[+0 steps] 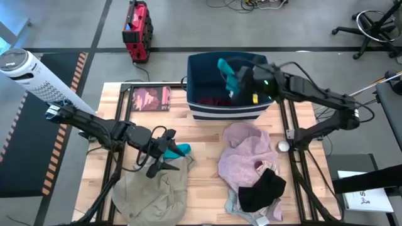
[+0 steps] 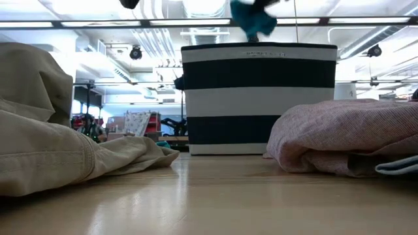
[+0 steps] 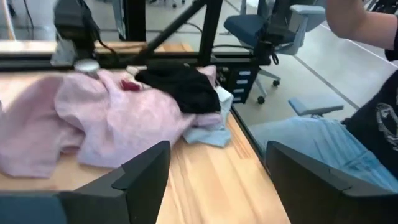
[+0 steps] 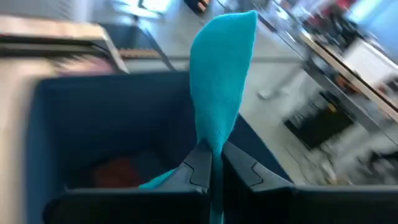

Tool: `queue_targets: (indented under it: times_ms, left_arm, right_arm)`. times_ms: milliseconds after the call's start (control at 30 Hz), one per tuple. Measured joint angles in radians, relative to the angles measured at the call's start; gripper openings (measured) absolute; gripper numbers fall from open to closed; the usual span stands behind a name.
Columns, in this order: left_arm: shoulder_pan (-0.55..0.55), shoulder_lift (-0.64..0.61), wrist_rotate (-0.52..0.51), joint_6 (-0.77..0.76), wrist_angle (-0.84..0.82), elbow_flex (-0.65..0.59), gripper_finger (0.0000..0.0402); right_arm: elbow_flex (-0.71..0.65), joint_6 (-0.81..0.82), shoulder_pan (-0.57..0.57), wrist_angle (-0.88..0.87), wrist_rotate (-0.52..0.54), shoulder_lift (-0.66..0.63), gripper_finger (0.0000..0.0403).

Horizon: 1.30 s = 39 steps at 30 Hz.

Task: Sort clothes
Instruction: Put the right blue sock into the blue laundry bin, then put the brown shorts into the blue laundry bin

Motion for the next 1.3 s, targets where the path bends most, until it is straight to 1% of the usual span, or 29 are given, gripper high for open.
queue_targets:
  times_ms: [100,200,300,367,433,533,667,867,967,1067,1167,1300]
  left_arm:
    - [-0.02,0.002,-0.001,-0.031,-0.023,0.0,0.0258]
    - [-0.044,0.002,-0.007,-0.08,-0.063,0.0,0.0258]
    - [-0.079,0.002,-0.061,-0.139,-0.123,0.0,0.0259]
    - [-0.107,0.002,-0.101,-0.179,-0.176,0.0,0.0259]
    - [-0.135,0.002,-0.137,-0.227,-0.219,0.0,0.0259]
    - [-0.174,0.002,-0.176,-0.299,-0.282,0.0,0.0259]
    - [-0.216,-0.005,-0.192,-0.41,-0.401,0.0,0.0259]
    - [-0.254,0.002,-0.258,-0.574,-0.681,0.064,0.0259]
    - [-0.256,0.005,-0.263,-0.629,-0.749,0.094,0.0259]
    - [-0.256,0.005,-0.256,-0.679,-0.77,0.096,0.0262]
    - [-0.256,0.01,-0.246,-0.712,-0.767,0.082,0.027]
    - [-0.256,0.049,-0.226,-0.723,-0.767,0.051,0.0285]
  right_arm:
    - [0.0,0.003,-0.078,0.0,-0.001,0.038,0.0]
    - [0.0,0.018,-0.129,-0.008,-0.015,0.076,0.0]
    - [-0.001,0.044,-0.167,-0.03,-0.082,0.107,0.0009]
    - [-0.001,0.069,-0.184,-0.052,-0.136,0.121,0.0024]
    - [-0.001,0.086,-0.192,-0.073,-0.169,0.133,0.0045]
    - [-0.001,0.089,-0.193,-0.104,-0.18,0.145,0.0086]
    - [-0.001,0.106,-0.19,-0.128,-0.185,0.146,0.0144]
    - [-0.001,0.114,-0.176,-0.17,-0.194,0.118,0.0215]
    - [-0.001,0.115,-0.167,-0.186,-0.233,0.1,0.0239]
    - [-0.001,0.116,-0.152,-0.202,-0.277,0.078,0.0258]
    - [-0.001,0.116,-0.129,-0.221,-0.312,0.058,0.027]
    - [-0.001,0.124,-0.089,-0.236,-0.346,0.034,0.0278]
